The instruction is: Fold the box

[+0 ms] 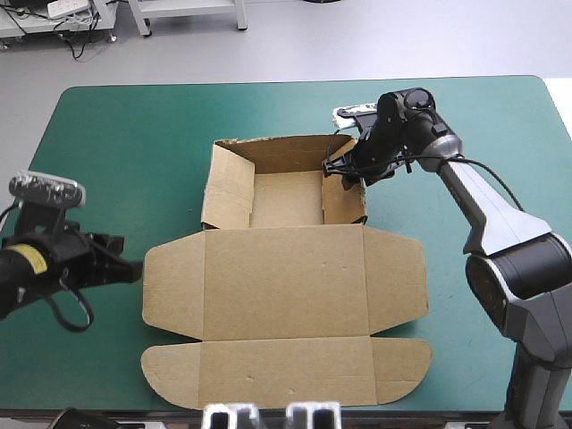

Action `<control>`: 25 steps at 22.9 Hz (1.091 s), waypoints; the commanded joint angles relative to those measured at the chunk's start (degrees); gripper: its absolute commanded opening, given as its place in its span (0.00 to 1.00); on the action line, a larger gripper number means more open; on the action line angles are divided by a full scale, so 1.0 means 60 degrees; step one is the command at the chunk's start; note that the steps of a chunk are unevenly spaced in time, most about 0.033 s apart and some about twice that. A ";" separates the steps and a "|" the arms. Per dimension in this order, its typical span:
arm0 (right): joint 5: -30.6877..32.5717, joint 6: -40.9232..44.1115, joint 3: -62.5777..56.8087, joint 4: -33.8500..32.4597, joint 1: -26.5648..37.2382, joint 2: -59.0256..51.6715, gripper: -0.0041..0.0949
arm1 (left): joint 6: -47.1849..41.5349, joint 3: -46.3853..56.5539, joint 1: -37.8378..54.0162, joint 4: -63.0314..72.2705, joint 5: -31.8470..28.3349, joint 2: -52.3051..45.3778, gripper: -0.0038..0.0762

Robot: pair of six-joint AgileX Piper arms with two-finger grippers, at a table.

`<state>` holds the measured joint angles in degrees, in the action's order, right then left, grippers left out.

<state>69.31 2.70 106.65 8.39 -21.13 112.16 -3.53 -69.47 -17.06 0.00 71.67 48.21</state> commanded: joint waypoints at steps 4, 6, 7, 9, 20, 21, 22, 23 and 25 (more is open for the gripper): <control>-0.0009 -0.0197 0.0186 0.0721 0.0073 -0.0023 0.02 | 0.0130 0.1479 0.0000 -0.0777 0.0415 -0.2262 0.13; 0.0446 -0.0279 0.0436 0.0127 0.0166 -0.0198 0.02 | 0.0130 0.1548 0.0000 -0.1206 0.0415 -0.2698 0.12; 0.0446 -0.0315 0.0501 -0.0064 0.0316 -0.0390 0.02 | 0.0130 0.1548 0.0000 -0.1251 0.0415 -0.2807 0.12; 0.0446 -0.0315 0.0501 -0.0555 0.0994 -0.0996 0.02 | 0.0130 0.1548 0.0000 -0.1271 0.0415 -0.2876 0.12; 0.0403 -0.0988 -0.0458 -0.1398 0.6465 -0.1913 0.02 | 0.0130 0.1548 0.0000 -0.1416 0.0415 -0.2876 0.12; 0.0428 -0.1152 -0.0586 -0.1398 0.6670 -0.1788 0.02 | 0.0130 0.1548 0.0000 -0.1416 0.0415 -0.2876 0.12; 0.0428 -0.1350 -0.0688 -0.1398 0.6864 -0.1624 0.02 | 0.0130 0.1548 0.0000 -0.1416 0.0415 -0.2876 0.12; 0.0428 -0.1635 -0.0775 -0.1398 0.6992 -0.1476 0.02 | 0.0130 0.1548 0.0000 -0.1416 0.0415 -0.2876 0.12; 0.0337 -0.2150 -0.0811 -0.1398 0.7104 -0.1140 0.02 | 0.0130 0.1548 0.0000 -0.1416 0.0415 -0.2876 0.12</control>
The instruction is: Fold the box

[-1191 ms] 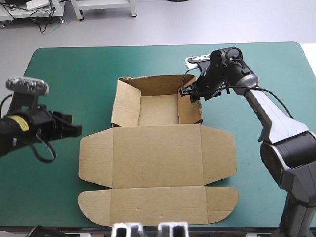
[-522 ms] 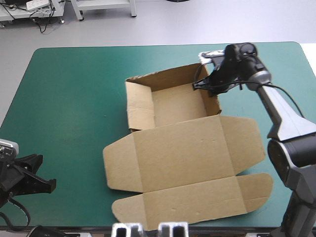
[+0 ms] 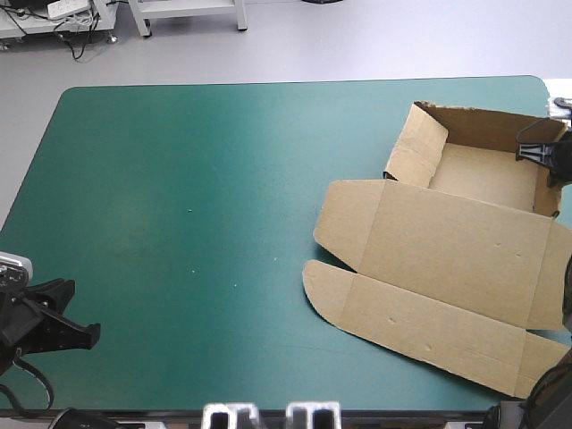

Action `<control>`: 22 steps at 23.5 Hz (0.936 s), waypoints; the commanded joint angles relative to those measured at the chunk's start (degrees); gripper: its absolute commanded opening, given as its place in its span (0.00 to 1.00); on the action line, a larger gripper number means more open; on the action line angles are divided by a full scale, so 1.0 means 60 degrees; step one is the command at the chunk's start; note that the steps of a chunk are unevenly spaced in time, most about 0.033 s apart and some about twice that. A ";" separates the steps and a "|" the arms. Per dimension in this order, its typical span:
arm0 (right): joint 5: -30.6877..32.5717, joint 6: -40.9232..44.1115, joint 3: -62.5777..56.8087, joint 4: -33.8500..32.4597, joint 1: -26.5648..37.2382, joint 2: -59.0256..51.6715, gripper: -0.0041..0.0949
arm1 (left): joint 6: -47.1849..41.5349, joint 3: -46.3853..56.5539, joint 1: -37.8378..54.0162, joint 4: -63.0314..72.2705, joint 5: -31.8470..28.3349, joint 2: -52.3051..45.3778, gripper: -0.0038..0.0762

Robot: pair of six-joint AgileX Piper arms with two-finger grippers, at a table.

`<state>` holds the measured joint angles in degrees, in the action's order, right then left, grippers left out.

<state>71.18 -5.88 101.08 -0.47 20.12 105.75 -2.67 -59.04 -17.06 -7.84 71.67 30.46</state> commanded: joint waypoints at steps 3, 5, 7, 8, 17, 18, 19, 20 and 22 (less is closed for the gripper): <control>-0.0128 -0.1183 0.0081 -0.0097 0.0224 0.0261 0.04 | -0.0013 -0.0192 0.0000 -0.0110 0.0415 0.0083 0.12; -0.0149 -0.1459 0.0081 -0.0113 0.0224 0.0488 0.10 | -0.0013 -0.0192 0.0000 -0.0110 0.0415 0.0083 0.12; 0.0021 -0.1459 0.0066 -0.0213 0.0224 0.0632 0.18 | -0.0013 -0.0192 0.0000 -0.0110 0.0415 0.0083 0.12; 0.0131 -0.1436 0.0066 -0.0295 0.0224 0.0715 0.24 | -0.0013 -0.0192 0.0000 -0.0110 0.0415 0.0083 0.12; 0.0133 -0.1272 0.0062 -0.0271 0.0224 0.0555 0.51 | -0.0013 -0.0192 0.0000 -0.0151 0.0415 0.0083 0.12; 0.0133 -0.1290 0.0062 -0.0383 0.0224 0.0248 0.51 | -0.0013 -0.0192 0.0000 -0.0178 0.0415 0.0083 0.12; 0.0133 -0.1409 0.0062 -0.0769 0.0224 -0.0092 0.51 | -0.0013 -0.0192 0.0000 -0.0242 0.0415 0.0083 0.12; 0.0133 -0.1409 0.0062 -0.1097 0.0224 -0.0329 0.51 | -0.0013 -0.0192 0.0000 -0.0288 0.0415 0.0083 0.12; 0.0133 -0.1369 0.0062 -0.1693 0.0224 -0.0937 0.51 | 0.0032 -0.0192 0.0000 -0.0508 0.0415 0.0083 0.12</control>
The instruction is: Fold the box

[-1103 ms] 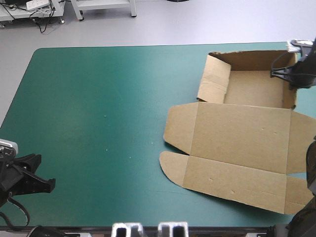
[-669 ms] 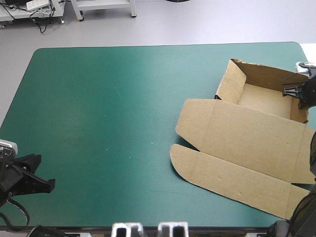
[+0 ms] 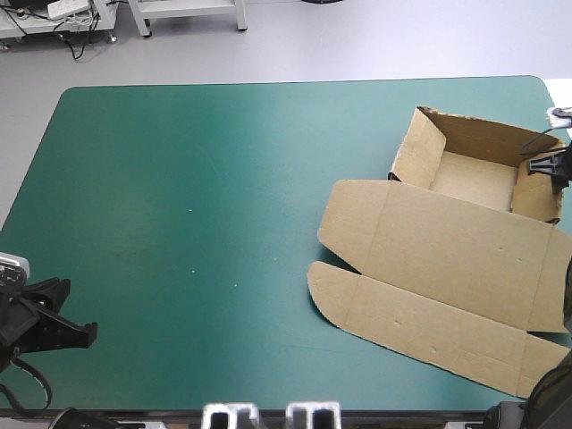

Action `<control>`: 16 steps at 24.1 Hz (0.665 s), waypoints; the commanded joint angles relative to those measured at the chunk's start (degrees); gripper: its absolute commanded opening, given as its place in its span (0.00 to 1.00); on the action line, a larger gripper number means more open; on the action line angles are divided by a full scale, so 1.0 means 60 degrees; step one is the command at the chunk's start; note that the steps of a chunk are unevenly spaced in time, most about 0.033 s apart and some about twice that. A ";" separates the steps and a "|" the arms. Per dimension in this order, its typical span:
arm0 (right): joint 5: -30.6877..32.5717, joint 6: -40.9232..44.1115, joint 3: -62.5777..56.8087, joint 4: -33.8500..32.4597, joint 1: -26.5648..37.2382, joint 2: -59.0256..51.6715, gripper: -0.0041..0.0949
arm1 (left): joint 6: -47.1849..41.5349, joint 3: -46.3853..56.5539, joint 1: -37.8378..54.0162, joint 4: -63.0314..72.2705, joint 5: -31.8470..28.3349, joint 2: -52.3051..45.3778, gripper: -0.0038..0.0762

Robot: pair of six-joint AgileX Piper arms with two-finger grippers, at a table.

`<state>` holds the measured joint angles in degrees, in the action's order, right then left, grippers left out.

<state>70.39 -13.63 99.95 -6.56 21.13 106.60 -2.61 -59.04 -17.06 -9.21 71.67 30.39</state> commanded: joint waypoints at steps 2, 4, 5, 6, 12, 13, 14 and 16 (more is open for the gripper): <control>0.0263 0.0196 0.0249 -0.0217 0.0055 -0.1671 0.50 | 0.0043 -0.0192 0.0000 -0.0544 0.0415 0.0094 0.12; 0.0280 0.0680 0.0100 0.1654 0.0055 -0.2362 0.43 | 0.0043 -0.0192 0.0000 -0.0607 0.0374 0.0094 0.12; 0.0280 0.0104 -0.0189 0.3072 -0.0021 -0.2808 0.34 | 0.0043 -0.0192 0.0000 -0.0607 0.0374 0.0094 0.12; 0.0280 -0.0251 -0.0445 0.3662 -0.0142 -0.3118 0.26 | 0.0121 -0.0192 0.0000 -0.0629 0.0343 0.0094 0.11; 0.0263 -0.0910 -0.2634 0.3858 -0.1281 -0.5125 0.03 | 0.0435 -0.0170 0.0000 -0.0637 -0.0396 0.0094 0.04; 0.0263 -0.1020 -0.3077 0.3858 -0.1445 -0.5508 0.03 | 0.0435 -0.0082 0.0000 -0.0568 -0.0507 0.0080 0.04; 0.0263 -0.1043 -0.3518 0.3858 -0.1577 -0.5959 0.03 | 0.0435 0.0047 0.0000 -0.0491 -0.0600 0.0055 0.04; 0.0037 -0.1181 -0.4726 0.3897 -0.1711 -0.6983 0.03 | 0.0435 0.0746 0.0000 -0.0185 -0.1315 -0.0300 0.04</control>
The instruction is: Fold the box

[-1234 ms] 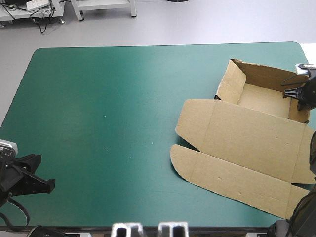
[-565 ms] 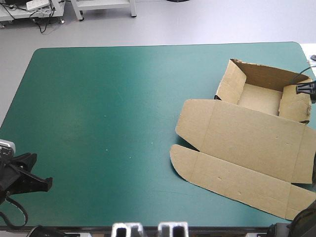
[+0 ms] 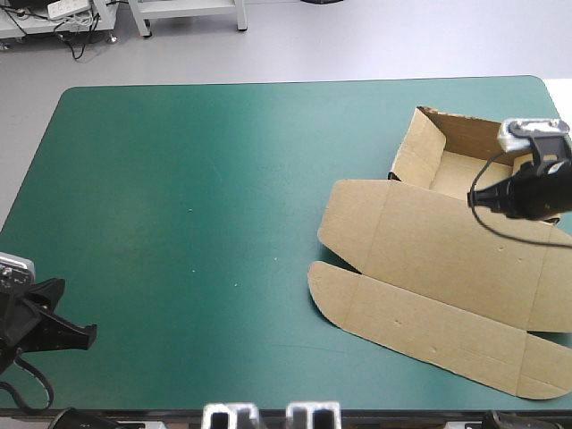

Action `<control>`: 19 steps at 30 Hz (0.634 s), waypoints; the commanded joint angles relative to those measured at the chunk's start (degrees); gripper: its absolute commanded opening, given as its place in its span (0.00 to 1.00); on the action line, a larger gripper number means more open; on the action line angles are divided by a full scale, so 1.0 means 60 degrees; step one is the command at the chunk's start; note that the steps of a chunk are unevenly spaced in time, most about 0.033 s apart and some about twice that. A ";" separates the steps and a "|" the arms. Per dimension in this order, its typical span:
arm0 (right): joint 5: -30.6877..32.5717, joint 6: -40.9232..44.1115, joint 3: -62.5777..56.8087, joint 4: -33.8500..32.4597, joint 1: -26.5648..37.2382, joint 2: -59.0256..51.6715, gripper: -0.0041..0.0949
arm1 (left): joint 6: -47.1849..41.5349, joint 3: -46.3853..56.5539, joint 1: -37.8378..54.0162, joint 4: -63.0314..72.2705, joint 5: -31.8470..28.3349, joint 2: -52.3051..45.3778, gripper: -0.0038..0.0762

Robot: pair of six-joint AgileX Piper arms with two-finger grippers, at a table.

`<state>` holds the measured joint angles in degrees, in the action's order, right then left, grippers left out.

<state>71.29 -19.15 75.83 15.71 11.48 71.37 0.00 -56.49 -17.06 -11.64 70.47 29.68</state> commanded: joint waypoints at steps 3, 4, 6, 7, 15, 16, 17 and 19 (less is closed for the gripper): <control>-0.0640 -0.0332 -0.1831 0.0185 -0.0102 -0.2269 0.03 | 0.0072 0.1334 0.0000 0.0510 -0.1965 -0.0810 0.04; -0.0822 -0.0402 -0.2208 0.0185 -0.0102 -0.2670 0.03 | 0.0072 0.1689 0.0000 0.0673 -0.2177 -0.1098 0.04; -0.1092 -0.0400 -0.2852 0.0247 -0.0102 -0.3356 0.03 | 0.0072 0.2337 0.0000 0.1127 -0.2317 -0.1501 0.04; -0.1194 -0.0461 -0.3193 0.0268 -0.0102 -0.3786 0.03 | 0.0121 0.2618 0.0000 0.1354 -0.2408 -0.1707 0.04; -0.2140 -0.0531 -0.5743 0.0307 -0.0102 -0.6268 0.02 | 0.1556 0.3996 0.0000 0.2870 -0.2944 -0.2558 0.04; -0.2205 -0.0531 -0.5976 0.0329 -0.0102 -0.6505 0.02 | 0.1556 0.4102 0.0000 0.2992 -0.2941 -0.2605 0.04; -0.2277 -0.0531 -0.6248 0.0410 -0.0102 -0.6732 0.02 | 0.1559 0.4169 0.0000 0.3061 -0.2941 -0.2641 0.04; -0.2434 -0.0693 -0.6707 0.0550 -0.0102 -0.7267 0.02 | 0.1578 0.4323 0.0000 0.3081 -0.2963 -0.2704 0.04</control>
<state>60.91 -21.92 37.34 16.63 10.95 31.03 9.13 -30.16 -17.06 5.33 56.97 13.22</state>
